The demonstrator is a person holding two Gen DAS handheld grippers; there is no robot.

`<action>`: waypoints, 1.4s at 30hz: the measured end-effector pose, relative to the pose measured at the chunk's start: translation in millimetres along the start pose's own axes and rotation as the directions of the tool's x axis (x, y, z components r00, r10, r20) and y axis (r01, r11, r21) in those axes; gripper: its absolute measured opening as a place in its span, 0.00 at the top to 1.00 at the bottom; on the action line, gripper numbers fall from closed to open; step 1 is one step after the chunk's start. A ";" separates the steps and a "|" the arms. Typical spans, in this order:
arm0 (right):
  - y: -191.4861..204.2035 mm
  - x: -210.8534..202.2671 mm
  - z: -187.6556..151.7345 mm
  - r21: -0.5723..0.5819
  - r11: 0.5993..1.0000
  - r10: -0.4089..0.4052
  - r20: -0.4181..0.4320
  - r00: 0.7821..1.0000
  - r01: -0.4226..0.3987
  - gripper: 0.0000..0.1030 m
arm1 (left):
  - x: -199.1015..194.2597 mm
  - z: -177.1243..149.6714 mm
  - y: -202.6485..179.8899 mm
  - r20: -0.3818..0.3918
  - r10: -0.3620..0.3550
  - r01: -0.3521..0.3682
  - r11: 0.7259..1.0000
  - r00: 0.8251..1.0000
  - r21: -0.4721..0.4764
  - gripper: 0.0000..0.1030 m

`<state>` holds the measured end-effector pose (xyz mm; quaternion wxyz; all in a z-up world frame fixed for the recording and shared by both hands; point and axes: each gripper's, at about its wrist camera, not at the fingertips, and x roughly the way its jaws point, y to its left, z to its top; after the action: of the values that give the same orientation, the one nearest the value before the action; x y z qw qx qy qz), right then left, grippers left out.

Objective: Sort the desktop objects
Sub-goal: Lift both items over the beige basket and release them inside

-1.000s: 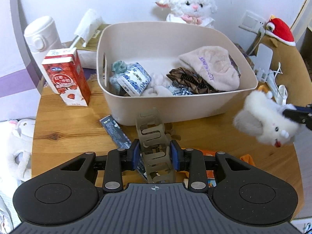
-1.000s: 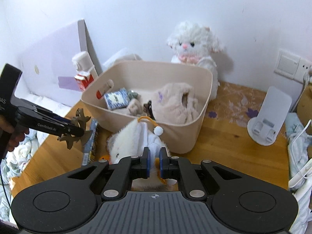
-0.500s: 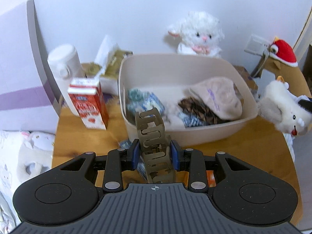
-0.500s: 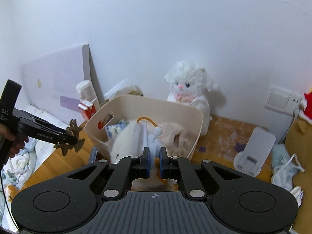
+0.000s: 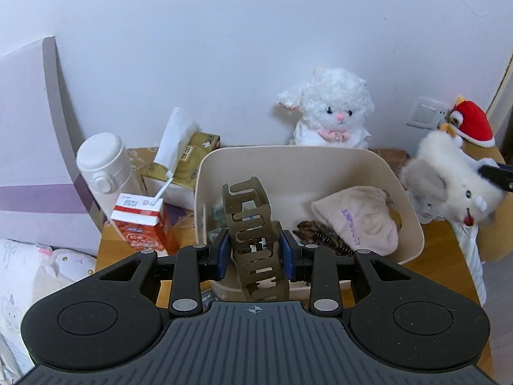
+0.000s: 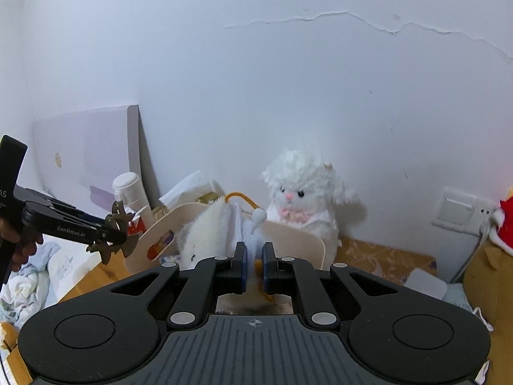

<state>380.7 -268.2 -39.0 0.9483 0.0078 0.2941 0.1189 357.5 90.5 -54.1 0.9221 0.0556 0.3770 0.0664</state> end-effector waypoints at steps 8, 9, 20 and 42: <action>5.5 34.3 6.3 -0.013 1.000 -0.001 -0.006 1.000 0.001 0.91 | 25.5 13.1 -10.9 -0.017 -0.005 0.005 1.000 1.000 0.016 0.68; 7.1 39.3 6.7 -0.020 1.000 0.005 -0.012 1.000 -0.005 0.91 | 28.7 13.9 -12.2 -0.019 -0.003 0.004 1.000 1.000 0.023 0.68; 6.9 95.2 -0.1 -0.027 0.999 0.019 -0.094 0.995 -0.021 0.91 | 78.9 10.5 -19.8 -0.084 0.040 -0.034 0.997 0.996 0.065 0.68; -13.3 117.7 -34.4 0.184 0.983 0.065 -0.210 0.976 -0.026 0.40 | 80.2 -2.4 -23.3 -0.116 0.047 -0.032 0.991 0.992 0.127 0.35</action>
<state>458.5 -255.9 -134.0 0.9033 0.0876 0.4043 0.1138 414.4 80.9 -114.6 0.8912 0.1165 0.4336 0.0640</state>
